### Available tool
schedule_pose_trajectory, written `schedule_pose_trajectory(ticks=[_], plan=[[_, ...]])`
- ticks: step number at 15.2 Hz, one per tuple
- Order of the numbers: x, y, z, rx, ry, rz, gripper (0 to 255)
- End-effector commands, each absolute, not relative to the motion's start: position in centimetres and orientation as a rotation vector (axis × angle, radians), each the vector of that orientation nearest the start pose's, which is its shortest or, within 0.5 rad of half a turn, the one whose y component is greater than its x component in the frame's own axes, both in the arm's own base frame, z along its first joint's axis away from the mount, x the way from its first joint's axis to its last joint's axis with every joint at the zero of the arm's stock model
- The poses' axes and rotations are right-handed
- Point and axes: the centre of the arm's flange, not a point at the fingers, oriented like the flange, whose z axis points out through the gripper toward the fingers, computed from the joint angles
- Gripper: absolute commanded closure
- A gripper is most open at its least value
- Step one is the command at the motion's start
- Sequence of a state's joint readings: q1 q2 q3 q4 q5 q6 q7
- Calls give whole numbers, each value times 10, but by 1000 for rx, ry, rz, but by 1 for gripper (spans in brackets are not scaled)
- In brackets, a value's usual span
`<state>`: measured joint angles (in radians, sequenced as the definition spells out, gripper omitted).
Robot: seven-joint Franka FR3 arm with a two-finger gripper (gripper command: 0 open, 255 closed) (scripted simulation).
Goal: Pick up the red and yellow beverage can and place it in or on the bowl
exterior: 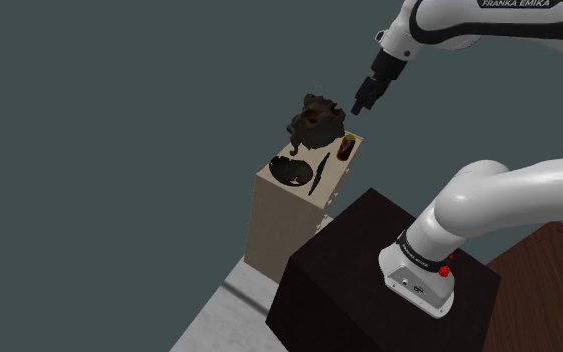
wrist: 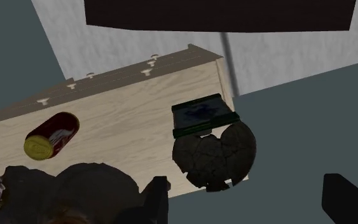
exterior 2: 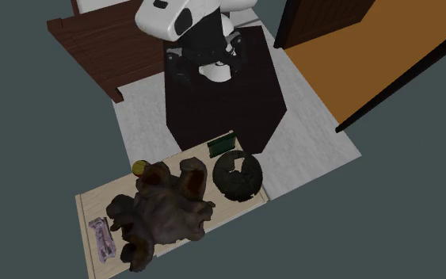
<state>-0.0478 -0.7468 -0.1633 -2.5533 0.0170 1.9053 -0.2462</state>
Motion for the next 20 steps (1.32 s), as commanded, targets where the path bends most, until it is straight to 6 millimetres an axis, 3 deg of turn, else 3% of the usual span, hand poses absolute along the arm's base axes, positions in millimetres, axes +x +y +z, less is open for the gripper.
schedule_pose_trajectory(ticks=[1,20], plan=[[335,-95,491,-3033,-115,-182,0],[390,-274,329,-3056,-199,-223,0]])
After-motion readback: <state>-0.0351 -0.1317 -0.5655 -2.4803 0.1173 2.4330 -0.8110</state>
